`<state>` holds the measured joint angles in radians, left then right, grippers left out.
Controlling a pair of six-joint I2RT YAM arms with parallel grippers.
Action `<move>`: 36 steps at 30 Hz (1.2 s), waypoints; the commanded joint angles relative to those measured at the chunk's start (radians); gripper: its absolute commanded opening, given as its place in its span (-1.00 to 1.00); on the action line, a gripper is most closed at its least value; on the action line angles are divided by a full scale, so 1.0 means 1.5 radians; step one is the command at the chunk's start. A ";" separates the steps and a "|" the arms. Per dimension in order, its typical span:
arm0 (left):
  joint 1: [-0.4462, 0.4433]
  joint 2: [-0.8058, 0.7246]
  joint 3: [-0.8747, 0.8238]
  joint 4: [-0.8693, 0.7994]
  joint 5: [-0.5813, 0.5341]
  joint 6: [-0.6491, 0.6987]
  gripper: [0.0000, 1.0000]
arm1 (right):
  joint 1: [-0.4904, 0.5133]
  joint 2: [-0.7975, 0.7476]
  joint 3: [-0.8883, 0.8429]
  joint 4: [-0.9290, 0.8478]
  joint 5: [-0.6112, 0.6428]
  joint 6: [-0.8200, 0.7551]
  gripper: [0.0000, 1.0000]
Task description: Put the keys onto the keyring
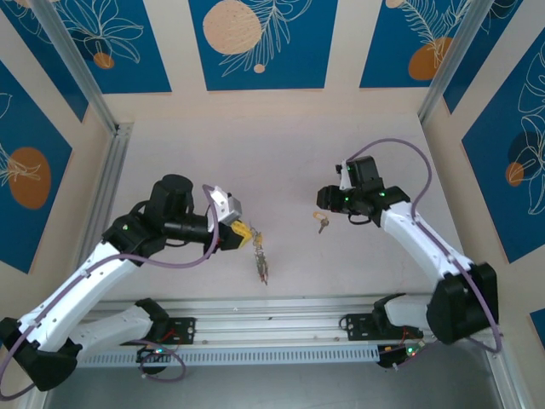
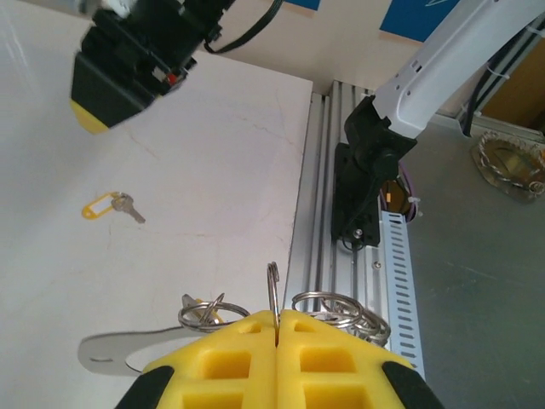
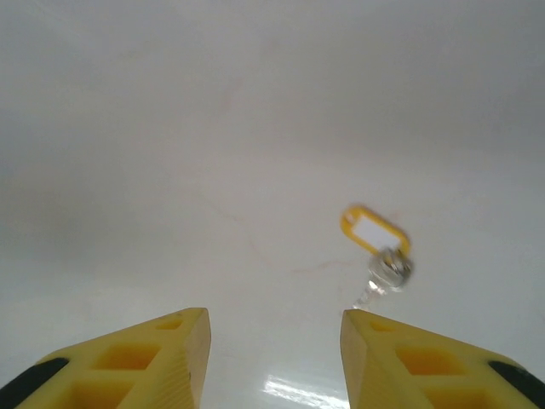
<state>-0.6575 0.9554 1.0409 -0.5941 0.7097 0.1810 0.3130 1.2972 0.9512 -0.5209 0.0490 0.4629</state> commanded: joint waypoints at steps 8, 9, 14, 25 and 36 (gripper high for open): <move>0.072 -0.002 -0.030 0.128 0.118 -0.068 -1.00 | -0.007 0.170 0.006 0.020 0.017 0.031 -0.24; 0.078 -0.001 -0.031 0.133 0.124 -0.071 -1.00 | -0.007 0.184 0.012 0.021 0.019 0.029 -0.25; 0.099 -0.002 -0.040 0.162 0.149 -0.090 -1.00 | 0.010 0.235 0.039 0.008 0.063 0.012 -0.28; 0.122 -0.005 -0.055 0.207 0.177 -0.121 -1.00 | 0.017 0.257 0.031 0.018 0.106 0.010 -0.46; 0.132 -0.008 -0.062 0.230 0.191 -0.136 -1.00 | 0.016 0.259 0.019 0.028 0.102 0.006 -0.51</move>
<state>-0.4728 0.9573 0.9497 -0.3042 0.9440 -0.0185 0.3347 1.6749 0.9798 -0.4824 0.1993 0.4789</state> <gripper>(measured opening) 0.053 0.247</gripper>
